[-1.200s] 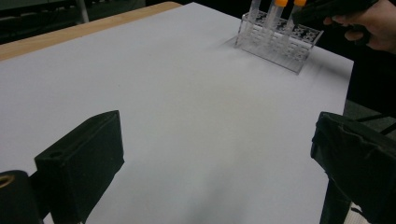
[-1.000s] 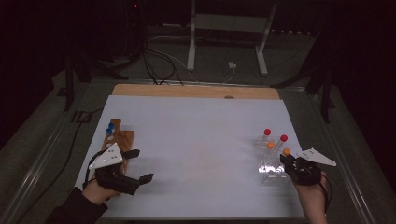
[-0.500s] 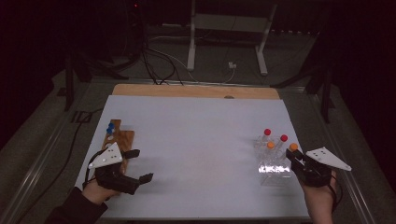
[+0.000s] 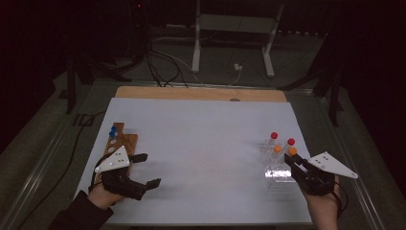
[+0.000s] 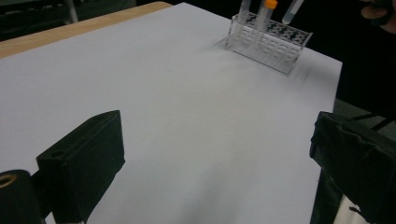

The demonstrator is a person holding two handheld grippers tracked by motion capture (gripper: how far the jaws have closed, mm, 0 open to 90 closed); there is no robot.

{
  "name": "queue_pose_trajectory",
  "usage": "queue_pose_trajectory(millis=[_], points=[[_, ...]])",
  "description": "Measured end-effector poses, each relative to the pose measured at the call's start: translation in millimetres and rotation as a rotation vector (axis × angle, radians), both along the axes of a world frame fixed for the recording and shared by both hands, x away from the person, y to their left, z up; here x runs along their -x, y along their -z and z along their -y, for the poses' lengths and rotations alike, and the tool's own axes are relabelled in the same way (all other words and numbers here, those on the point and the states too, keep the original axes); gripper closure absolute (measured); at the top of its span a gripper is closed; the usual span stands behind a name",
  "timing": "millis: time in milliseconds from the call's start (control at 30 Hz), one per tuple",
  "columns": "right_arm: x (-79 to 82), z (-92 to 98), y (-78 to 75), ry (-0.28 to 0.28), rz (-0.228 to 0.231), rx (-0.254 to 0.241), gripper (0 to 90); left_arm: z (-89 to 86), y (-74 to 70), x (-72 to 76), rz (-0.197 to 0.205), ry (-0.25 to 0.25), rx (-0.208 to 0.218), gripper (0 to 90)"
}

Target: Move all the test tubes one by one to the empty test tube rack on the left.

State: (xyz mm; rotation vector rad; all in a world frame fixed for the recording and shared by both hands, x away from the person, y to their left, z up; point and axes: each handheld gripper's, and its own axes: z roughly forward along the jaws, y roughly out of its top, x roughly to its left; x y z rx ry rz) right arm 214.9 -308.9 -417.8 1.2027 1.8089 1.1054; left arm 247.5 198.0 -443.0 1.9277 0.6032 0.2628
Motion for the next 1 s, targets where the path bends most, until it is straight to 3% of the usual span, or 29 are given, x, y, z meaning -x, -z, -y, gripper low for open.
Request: queue_pose_trajectory(millis=[500, 1000], points=[[-4.5, -45.5, 10.7, -0.159, -0.04, 0.002, 75.1, 34.7, -4.9, -1.2, -0.008, 0.083, 0.001, 4.3], [-6.3, -88.1, 22.7, -0.299, -0.09, 0.02, 75.1, 93.3, -20.9, -1.1, 0.026, 0.185, 0.005, 6.1]])
